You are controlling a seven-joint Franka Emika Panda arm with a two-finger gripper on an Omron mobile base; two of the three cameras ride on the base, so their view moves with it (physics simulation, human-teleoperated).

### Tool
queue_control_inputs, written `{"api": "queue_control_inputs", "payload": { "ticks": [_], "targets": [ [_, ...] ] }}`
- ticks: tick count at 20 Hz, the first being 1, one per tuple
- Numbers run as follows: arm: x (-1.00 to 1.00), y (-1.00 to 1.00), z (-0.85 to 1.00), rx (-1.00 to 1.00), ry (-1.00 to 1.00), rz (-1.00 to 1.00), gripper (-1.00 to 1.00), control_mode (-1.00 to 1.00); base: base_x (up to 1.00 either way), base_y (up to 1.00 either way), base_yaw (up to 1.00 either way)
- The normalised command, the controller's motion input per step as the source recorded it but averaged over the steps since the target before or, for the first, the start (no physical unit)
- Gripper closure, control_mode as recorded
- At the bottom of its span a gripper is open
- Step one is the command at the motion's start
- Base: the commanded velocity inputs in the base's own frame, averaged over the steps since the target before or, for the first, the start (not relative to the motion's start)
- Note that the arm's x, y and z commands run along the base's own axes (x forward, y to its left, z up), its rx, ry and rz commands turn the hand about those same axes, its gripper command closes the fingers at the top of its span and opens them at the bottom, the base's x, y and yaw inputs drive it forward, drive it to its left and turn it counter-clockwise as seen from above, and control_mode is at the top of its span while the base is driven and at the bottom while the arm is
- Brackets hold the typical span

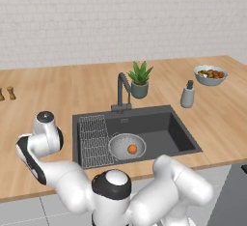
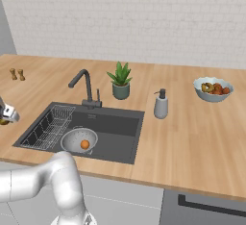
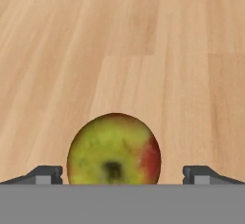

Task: Put the colander in the sink, put the apple, tangerine in the colander, and turn on the sink faucet and pour water over the colander.

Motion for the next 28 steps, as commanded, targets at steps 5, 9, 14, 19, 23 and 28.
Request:
{"api": "queue_control_inputs", "payload": {
  "ticks": [5,9,14,19,23,28],
  "targets": [
    [0.1,0.03,-0.21,0.0,0.0,0.0,-1.0,-1.0,0.0,0.0,0.0],
    [0.11,0.07,-0.19,0.0,0.0,0.0,1.0,-1.0,0.0,0.0,0.0],
    [0.05,0.01,-0.01,0.0,0.0,0.0,1.0,-1.0,0.0,0.0,0.0],
    [-0.06,-0.37,0.13,0.0,0.0,0.0,1.0,-1.0,0.0,0.0,0.0],
    [-0.28,-0.72,0.19,0.0,0.0,-0.03,1.0,-1.0,0.0,0.0,0.0],
    [-0.51,-0.99,0.25,0.0,0.0,-0.04,1.0,-1.0,0.0,0.0,0.0]
  ]
}}
